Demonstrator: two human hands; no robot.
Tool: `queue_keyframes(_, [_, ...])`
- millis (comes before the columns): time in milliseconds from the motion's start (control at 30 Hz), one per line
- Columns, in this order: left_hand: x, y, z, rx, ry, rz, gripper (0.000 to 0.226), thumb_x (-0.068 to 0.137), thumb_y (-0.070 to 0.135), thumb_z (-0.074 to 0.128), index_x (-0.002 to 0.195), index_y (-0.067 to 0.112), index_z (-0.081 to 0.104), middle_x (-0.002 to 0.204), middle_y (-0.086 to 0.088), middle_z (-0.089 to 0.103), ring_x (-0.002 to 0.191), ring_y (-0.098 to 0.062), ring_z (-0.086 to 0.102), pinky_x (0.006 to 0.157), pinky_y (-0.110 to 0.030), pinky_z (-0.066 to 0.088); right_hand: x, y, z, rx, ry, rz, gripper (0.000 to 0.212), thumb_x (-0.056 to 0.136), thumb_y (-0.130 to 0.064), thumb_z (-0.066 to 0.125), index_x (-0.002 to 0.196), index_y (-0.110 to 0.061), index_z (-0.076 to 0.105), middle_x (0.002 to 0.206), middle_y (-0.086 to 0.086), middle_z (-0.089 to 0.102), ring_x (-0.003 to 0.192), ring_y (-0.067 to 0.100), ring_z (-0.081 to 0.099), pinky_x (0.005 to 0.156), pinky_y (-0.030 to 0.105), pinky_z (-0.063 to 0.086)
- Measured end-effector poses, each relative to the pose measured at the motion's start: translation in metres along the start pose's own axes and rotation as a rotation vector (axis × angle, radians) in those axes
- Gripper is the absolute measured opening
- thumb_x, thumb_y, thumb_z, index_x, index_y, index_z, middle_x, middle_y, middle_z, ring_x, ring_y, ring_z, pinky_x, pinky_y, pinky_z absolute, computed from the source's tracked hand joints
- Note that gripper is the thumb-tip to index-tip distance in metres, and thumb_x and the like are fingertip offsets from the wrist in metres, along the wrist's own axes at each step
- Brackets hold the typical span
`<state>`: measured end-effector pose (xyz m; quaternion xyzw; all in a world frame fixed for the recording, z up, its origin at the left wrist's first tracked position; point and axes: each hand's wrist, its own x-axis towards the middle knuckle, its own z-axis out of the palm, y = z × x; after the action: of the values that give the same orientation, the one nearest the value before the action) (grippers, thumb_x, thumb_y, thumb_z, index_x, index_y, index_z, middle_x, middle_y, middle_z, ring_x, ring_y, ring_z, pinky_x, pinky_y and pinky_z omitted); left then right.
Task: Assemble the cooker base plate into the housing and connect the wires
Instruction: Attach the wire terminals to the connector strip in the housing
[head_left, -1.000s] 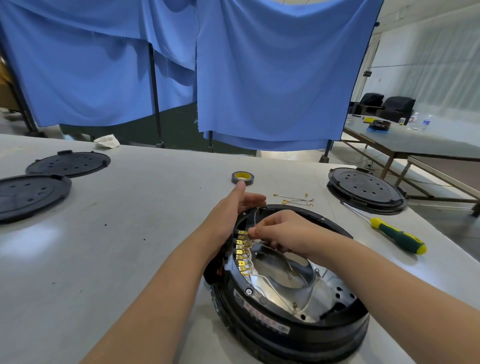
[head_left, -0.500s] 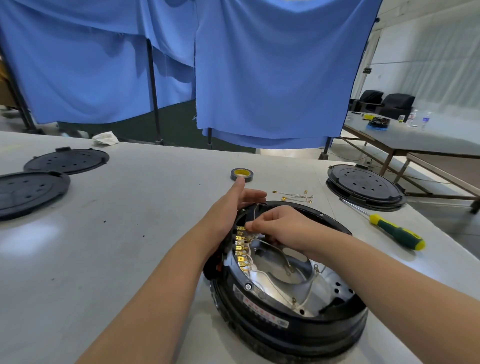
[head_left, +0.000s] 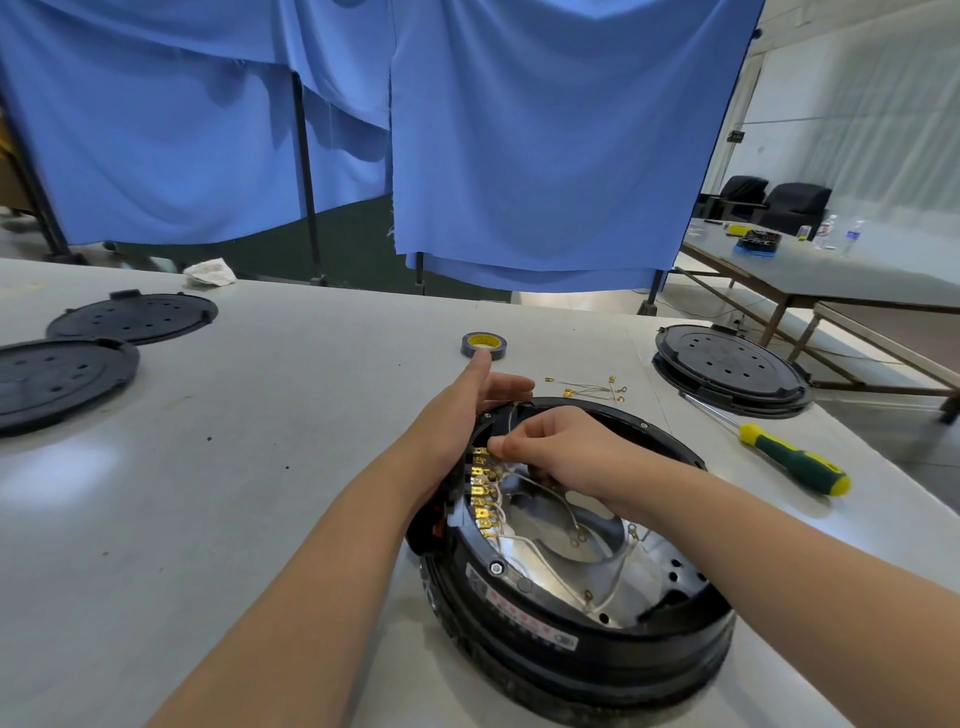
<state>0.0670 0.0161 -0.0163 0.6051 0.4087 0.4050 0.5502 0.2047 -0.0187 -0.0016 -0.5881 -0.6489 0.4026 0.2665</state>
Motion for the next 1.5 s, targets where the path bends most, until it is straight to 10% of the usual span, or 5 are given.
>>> queue_keyframes(367, [-0.003, 0.002, 0.000, 0.058, -0.026, -0.004, 0.063, 0.102, 0.053, 0.010, 0.117, 0.028, 0.066, 0.121, 0.010, 0.065, 0.119, -0.005, 0.054, 0.108, -0.033, 0.035, 0.005, -0.005, -0.001, -0.032, 0.000, 0.022, 0.047, 0.084, -0.030, 0.071, 0.041, -0.022, 0.054, 0.041, -0.008, 0.043, 0.040, 0.009, 0.036, 0.050, 0.026, 0.031])
queue_keyframes(1100, [-0.006, 0.006, 0.000, 0.124, -0.058, -0.014, 0.064, 0.099, 0.059, 0.008, 0.117, 0.034, 0.065, 0.124, 0.014, 0.062, 0.120, -0.004, 0.051, 0.109, -0.033, 0.032, 0.015, 0.001, -0.001, -0.004, -0.018, 0.051, 0.034, 0.084, -0.032, 0.070, 0.057, -0.021, 0.054, 0.038, -0.011, 0.046, 0.034, 0.001, 0.041, 0.052, 0.025, 0.034])
queue_keyframes(1500, [-0.002, 0.009, -0.012, 0.151, 0.103, 0.063, 0.034, 0.104, 0.038, 0.028, 0.114, 0.028, 0.059, 0.117, 0.009, 0.063, 0.120, -0.012, 0.052, 0.096, -0.033, 0.036, 0.005, -0.003, 0.000, -0.009, -0.021, 0.056, 0.032, 0.083, -0.036, 0.070, 0.055, -0.023, 0.060, 0.054, -0.007, 0.050, 0.062, 0.015, 0.049, 0.062, 0.029, 0.036])
